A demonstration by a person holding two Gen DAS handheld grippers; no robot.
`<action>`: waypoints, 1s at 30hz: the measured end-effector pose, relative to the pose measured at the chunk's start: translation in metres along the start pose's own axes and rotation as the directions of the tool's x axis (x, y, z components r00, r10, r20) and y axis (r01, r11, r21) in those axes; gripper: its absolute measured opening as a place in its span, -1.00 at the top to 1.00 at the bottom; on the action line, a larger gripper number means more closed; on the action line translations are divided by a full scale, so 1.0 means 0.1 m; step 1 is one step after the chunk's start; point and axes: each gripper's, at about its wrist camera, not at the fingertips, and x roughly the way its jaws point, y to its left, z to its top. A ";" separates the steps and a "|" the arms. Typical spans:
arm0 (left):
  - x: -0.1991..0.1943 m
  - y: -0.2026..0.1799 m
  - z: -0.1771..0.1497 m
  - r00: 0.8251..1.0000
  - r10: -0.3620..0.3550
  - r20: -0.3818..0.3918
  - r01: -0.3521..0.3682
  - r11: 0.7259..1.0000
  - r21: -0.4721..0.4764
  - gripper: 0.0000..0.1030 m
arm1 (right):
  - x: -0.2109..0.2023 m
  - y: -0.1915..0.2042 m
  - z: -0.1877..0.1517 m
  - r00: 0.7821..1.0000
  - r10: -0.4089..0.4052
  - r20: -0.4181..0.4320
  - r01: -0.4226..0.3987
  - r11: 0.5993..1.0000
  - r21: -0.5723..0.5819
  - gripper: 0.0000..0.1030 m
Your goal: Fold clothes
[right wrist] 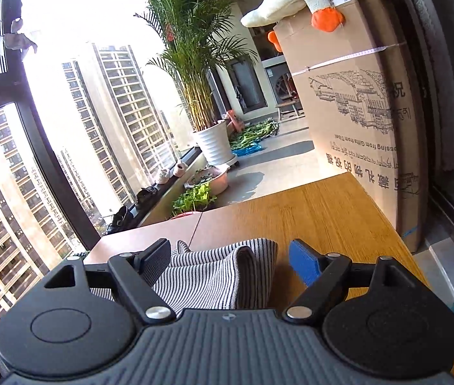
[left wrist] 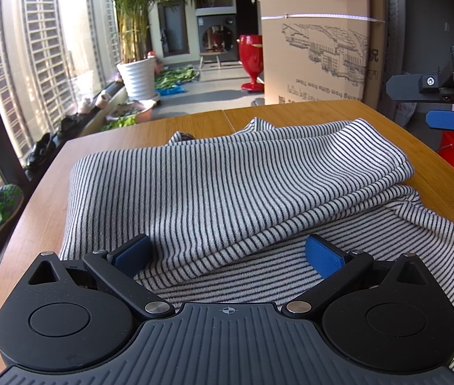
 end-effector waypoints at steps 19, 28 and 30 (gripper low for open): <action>-0.02 -0.01 -0.01 1.000 -0.006 -0.001 0.006 1.000 -0.005 -1.00 | 0.25 -0.27 -0.32 0.964 0.254 -0.085 -0.240 0.960 0.145 -0.59; 0.01 0.03 0.02 0.998 -0.066 -0.013 0.066 0.998 0.002 -1.00 | 0.31 0.13 0.05 0.968 0.235 -0.093 -0.242 0.968 -0.071 -0.59; -0.03 0.08 0.01 0.994 -0.109 -0.025 0.109 0.994 0.003 -1.00 | 0.64 0.22 0.22 0.974 0.164 -0.155 -0.186 0.973 -0.140 -0.59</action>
